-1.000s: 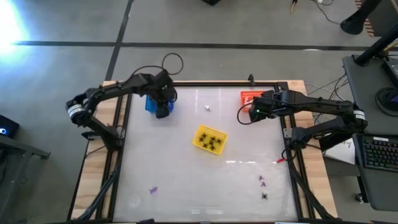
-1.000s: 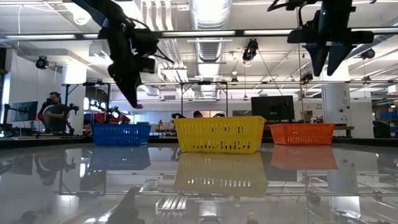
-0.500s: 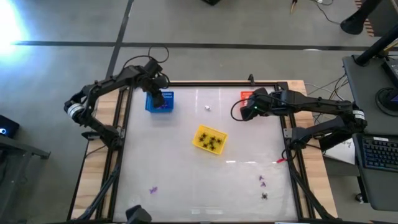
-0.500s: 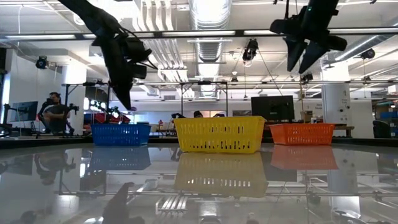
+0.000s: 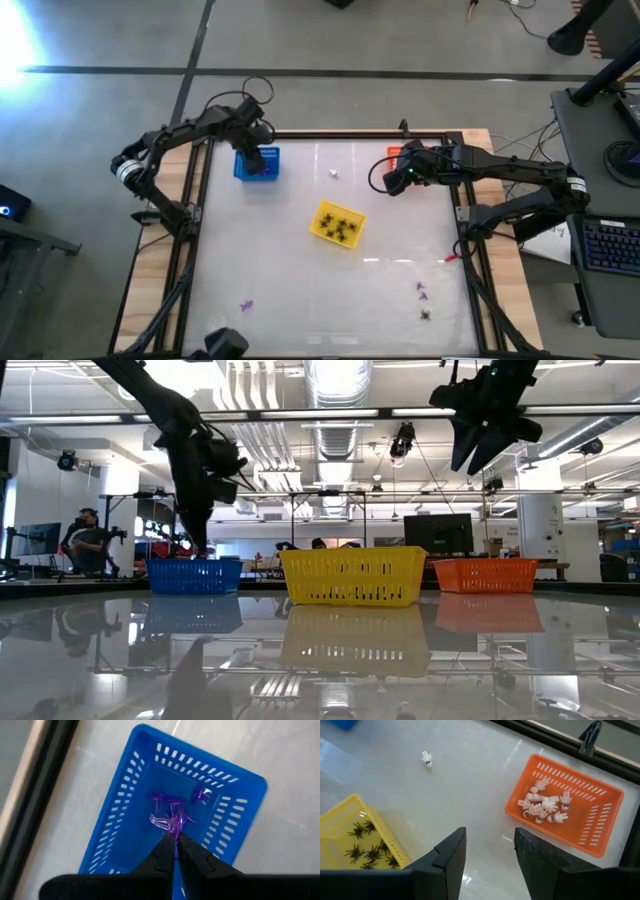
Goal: Sort Halloween decoration
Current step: Put the purple witch hat toy into the blue bin, then put the white skeleton toy into the orange bin
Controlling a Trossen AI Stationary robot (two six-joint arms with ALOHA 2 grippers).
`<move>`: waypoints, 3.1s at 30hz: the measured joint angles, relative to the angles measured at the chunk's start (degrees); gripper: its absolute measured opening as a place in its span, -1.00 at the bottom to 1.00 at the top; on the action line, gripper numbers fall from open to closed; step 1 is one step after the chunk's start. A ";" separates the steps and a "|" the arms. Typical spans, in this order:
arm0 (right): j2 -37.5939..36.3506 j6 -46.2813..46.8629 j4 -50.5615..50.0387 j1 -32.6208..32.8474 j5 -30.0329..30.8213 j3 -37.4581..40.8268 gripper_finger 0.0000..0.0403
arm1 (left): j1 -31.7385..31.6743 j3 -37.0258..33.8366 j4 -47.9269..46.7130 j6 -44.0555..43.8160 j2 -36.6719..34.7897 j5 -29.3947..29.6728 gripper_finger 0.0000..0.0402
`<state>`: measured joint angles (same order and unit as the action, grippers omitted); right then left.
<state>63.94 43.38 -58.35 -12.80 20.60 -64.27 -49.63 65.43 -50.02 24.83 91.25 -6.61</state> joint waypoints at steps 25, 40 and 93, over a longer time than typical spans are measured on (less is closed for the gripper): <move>0.00 -3.15 3.72 0.00 0.54 0.05 -0.21 | -0.09 0.04 0.16 -3.03 6.52 -0.02 -0.70; 11.69 -24.19 26.81 -5.98 -6.10 1.77 -0.21 | 0.11 0.17 -0.54 -8.03 -2.18 -0.04 -0.56; 59.02 -30.15 16.42 -15.39 -26.94 -32.11 -0.21 | 0.13 0.09 -0.04 -12.14 -11.04 -0.02 -0.56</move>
<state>122.96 13.23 -41.92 -28.18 -6.34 -96.38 -49.50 65.52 -50.06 12.69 80.20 -6.63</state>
